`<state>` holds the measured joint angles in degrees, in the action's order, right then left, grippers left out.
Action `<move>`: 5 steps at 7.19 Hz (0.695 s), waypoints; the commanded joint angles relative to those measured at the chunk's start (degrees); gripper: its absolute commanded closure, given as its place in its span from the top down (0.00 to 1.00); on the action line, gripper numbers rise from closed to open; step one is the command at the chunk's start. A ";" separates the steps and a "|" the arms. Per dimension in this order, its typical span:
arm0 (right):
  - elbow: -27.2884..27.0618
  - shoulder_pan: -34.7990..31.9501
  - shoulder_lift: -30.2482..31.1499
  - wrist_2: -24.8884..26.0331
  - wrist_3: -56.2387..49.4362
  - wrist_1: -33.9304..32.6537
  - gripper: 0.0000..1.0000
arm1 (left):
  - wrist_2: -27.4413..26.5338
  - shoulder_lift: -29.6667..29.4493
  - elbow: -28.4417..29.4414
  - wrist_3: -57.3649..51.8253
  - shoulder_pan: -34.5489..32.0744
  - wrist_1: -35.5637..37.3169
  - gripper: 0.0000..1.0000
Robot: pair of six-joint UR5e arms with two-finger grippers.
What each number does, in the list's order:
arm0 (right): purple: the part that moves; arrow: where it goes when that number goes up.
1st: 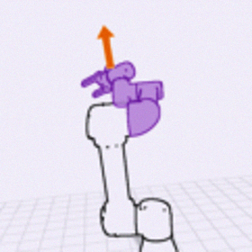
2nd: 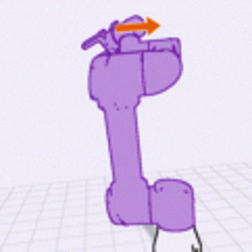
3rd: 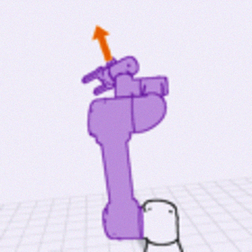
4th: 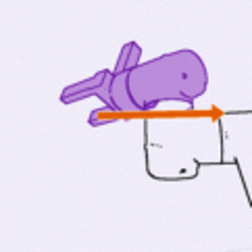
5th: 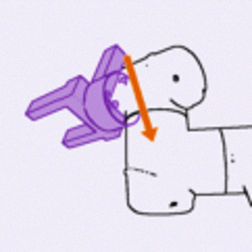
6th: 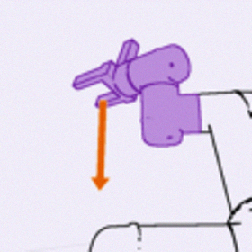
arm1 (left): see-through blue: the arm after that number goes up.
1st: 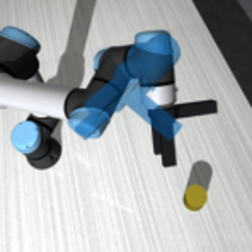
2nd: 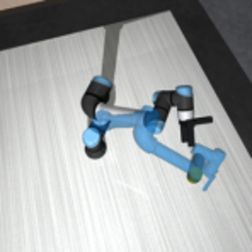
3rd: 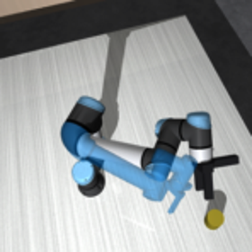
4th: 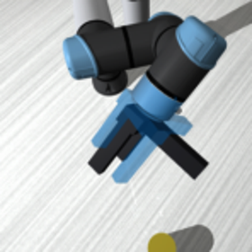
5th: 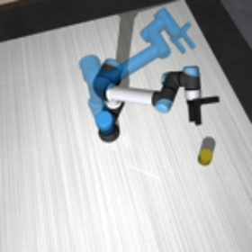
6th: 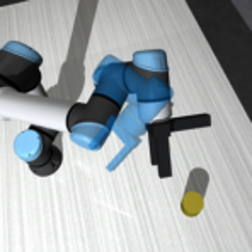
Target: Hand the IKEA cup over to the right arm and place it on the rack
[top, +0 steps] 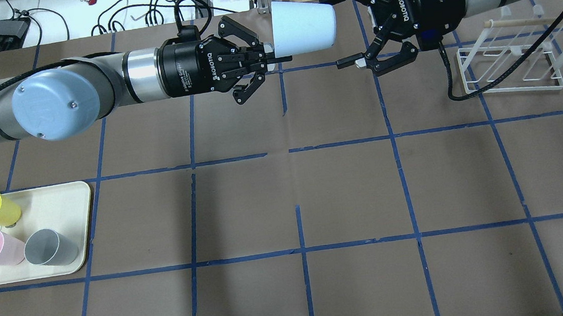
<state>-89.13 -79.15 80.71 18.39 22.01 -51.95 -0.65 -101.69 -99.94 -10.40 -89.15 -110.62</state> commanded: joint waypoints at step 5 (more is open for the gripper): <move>0.27 -1.88 -0.73 -2.48 3.30 -4.46 1.00 | 0.03 0.35 0.01 0.03 0.02 0.05 0.00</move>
<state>-88.86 -80.74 80.08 16.71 24.41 -55.07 -0.61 -101.44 -99.92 -10.43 -89.15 -110.57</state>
